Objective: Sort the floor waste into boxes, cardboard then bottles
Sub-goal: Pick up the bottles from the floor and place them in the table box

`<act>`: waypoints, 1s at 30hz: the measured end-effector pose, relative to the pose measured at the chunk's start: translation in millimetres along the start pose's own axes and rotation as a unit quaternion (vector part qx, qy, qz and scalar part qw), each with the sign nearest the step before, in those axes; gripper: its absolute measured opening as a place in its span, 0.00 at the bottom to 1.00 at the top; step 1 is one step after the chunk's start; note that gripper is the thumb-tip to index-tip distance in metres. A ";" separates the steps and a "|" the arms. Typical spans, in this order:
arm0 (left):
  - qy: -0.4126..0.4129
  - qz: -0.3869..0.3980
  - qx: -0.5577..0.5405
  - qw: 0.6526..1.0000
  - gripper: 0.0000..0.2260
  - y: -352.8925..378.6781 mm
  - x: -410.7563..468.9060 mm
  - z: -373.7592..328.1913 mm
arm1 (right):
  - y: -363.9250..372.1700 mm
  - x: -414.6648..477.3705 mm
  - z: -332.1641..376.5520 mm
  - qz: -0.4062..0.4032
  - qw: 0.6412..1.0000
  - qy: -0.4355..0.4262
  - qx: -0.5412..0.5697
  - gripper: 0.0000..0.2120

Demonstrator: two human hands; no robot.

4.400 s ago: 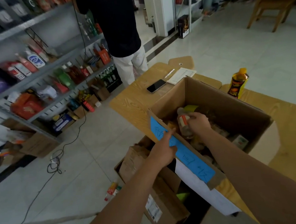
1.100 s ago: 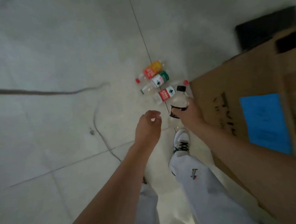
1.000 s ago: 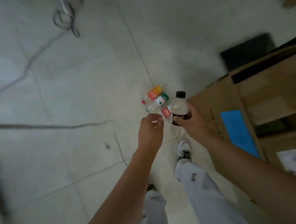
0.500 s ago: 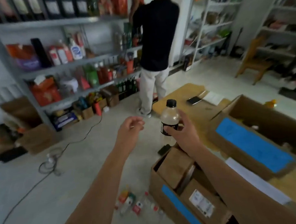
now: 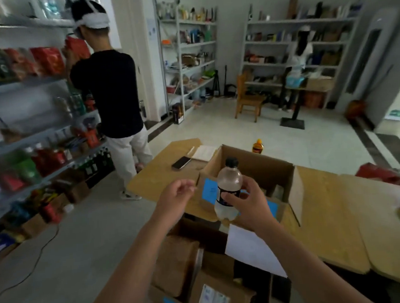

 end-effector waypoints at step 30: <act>-0.152 0.121 0.236 0.952 0.10 279.9 164.6 -11.6 | -158.6 290.9 -198.6 -0.036 0.952 0.262 -0.154 0.22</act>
Point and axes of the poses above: each hand's wrist, its own x-axis towards the middle knuckle, its own y-axis out of the palm, z = x × y, the point moved 3 cm from there along x, towards the middle knuckle, and after that the axes turned 14 degrees about x, right-handed, at the moved point
